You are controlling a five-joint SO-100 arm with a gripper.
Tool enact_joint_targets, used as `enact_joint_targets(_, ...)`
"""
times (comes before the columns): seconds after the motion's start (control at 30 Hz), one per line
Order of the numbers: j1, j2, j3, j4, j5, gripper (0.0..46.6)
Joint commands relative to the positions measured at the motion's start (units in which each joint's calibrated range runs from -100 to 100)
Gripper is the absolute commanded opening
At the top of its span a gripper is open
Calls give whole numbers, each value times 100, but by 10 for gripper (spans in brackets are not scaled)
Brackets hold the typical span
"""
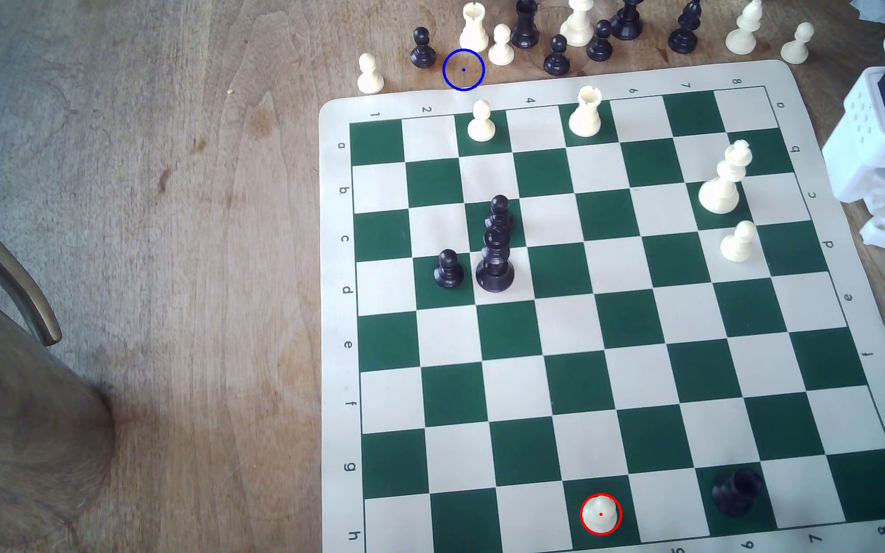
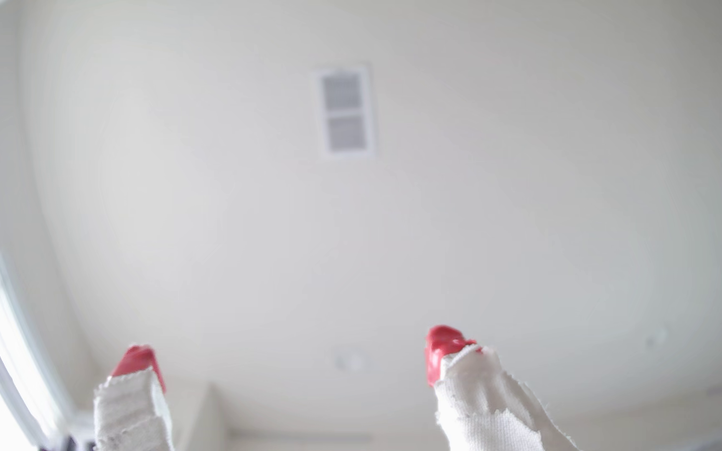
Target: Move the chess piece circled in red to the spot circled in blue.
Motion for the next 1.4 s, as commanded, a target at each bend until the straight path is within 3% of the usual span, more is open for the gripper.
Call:
enact_joint_targets(0.0, 155, -11, -187, 429, -10, 399)
enact_joint_targets(0.2, 195, -11, -233, 1035, 5, 404)
enact_joint_targets(0.3, 171, -3, -595, 2182, -10, 406)
enact_joint_targets(0.4, 93, -3, -922, 3001, -34, 380)
enact_joint_targets(0.47, -56, -3, -1330, 4147, -34, 257)
enact_joint_targets(0.53, -251, 91, -1683, 5024, -34, 187)
enact_joint_targets(0.7, -619, 430, -2363, 7612, -98, 240)
enact_joint_targets(0.83, -752, 923, -2354, 8603, 24, 284)
enact_joint_targets(0.93, -807, 1746, -2499, 8660, 0, 287)
enact_joint_targets(1.1, -1260, 3580, -3614, 9119, -376, 287)
enact_joint_targets(1.13, -1479, 4182, -4349, 9872, -581, 311)
enact_joint_targets(1.2, -1714, 4794, -5029, 10544, -762, 311)
enact_joint_targets(1.37, -2434, 5923, -5436, 10847, -855, 310)
